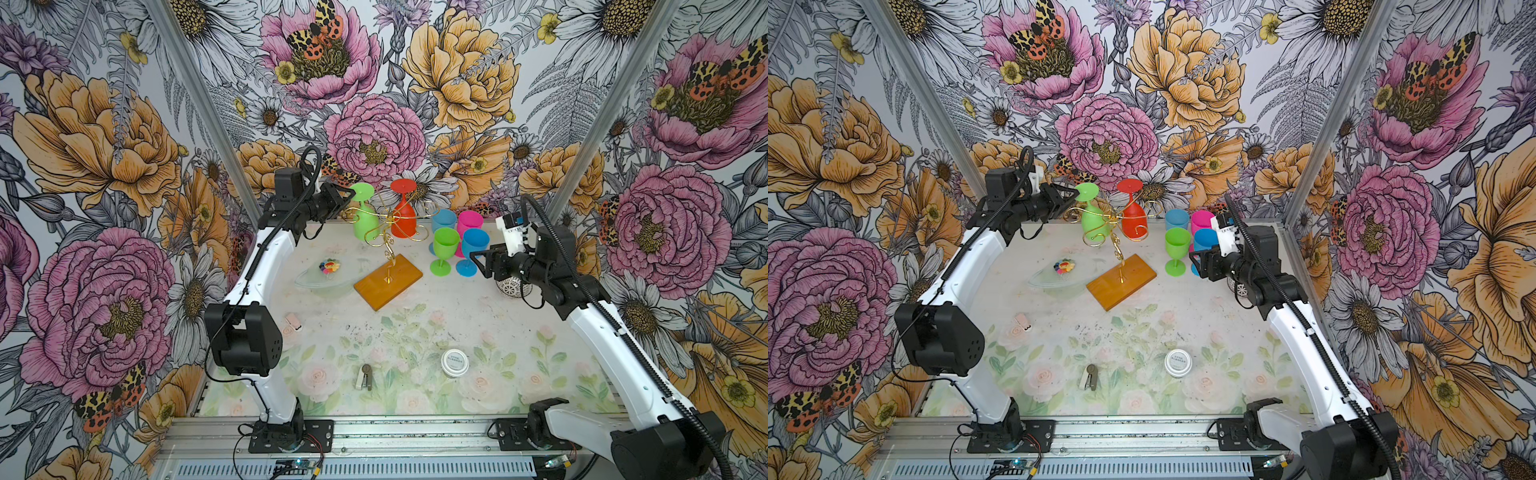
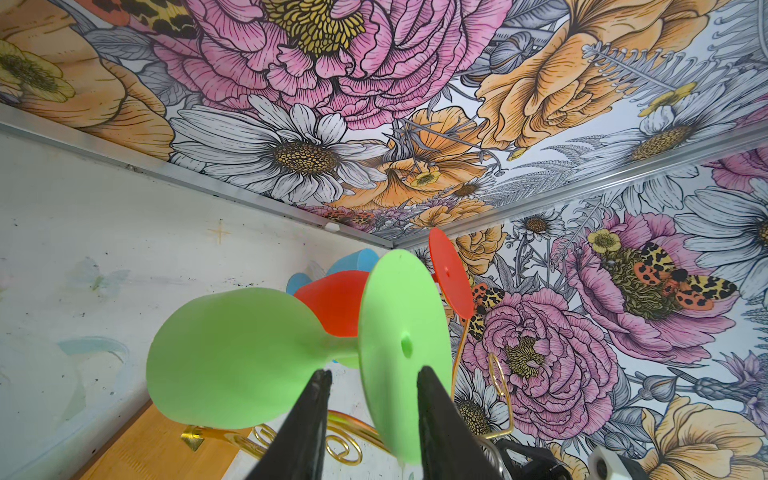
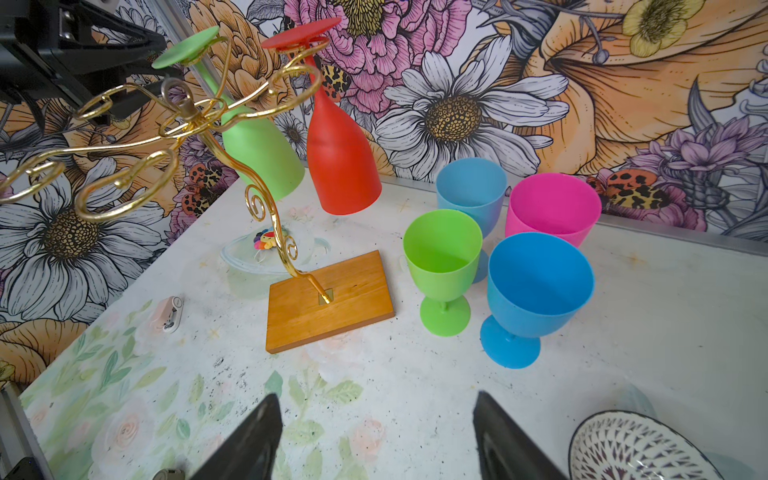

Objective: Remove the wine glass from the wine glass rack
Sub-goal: 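Close the left gripper on the foot of the green glass on the rack, then slide the green glass along the rack arm with the left gripper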

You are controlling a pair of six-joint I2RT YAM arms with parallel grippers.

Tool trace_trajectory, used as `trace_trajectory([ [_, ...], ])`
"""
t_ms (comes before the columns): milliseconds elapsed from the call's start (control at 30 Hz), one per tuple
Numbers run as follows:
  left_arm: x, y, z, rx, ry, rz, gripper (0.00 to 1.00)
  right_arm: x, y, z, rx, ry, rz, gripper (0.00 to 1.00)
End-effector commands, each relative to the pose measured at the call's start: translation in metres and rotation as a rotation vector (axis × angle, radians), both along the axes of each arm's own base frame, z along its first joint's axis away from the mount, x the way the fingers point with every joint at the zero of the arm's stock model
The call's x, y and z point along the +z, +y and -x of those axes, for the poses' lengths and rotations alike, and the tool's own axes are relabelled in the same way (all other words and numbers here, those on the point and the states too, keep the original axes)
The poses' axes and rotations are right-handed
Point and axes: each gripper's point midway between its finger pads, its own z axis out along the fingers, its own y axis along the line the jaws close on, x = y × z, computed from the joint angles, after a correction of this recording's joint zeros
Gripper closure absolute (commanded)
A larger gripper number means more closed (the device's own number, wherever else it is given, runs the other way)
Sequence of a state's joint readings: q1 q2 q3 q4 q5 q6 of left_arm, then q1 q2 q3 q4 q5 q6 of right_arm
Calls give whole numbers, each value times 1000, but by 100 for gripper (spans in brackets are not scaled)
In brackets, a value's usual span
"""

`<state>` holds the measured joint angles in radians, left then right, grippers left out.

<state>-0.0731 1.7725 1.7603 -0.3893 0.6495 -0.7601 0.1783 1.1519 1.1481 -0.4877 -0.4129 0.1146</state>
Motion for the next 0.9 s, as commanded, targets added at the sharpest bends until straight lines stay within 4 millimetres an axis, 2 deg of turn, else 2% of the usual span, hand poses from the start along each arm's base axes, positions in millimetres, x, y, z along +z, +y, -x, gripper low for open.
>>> trace_trajectory([
  [0, 14, -7, 3, -39, -35, 1, 66, 10, 0, 4, -9, -32, -11, 27],
  [133, 16, -9, 2, -44, -36, 6, 74, 10, -1, 4, -12, -35, -11, 27],
  [867, 32, -17, 10, -76, -41, 45, 94, 11, 1, 2, -9, -35, -18, 27],
])
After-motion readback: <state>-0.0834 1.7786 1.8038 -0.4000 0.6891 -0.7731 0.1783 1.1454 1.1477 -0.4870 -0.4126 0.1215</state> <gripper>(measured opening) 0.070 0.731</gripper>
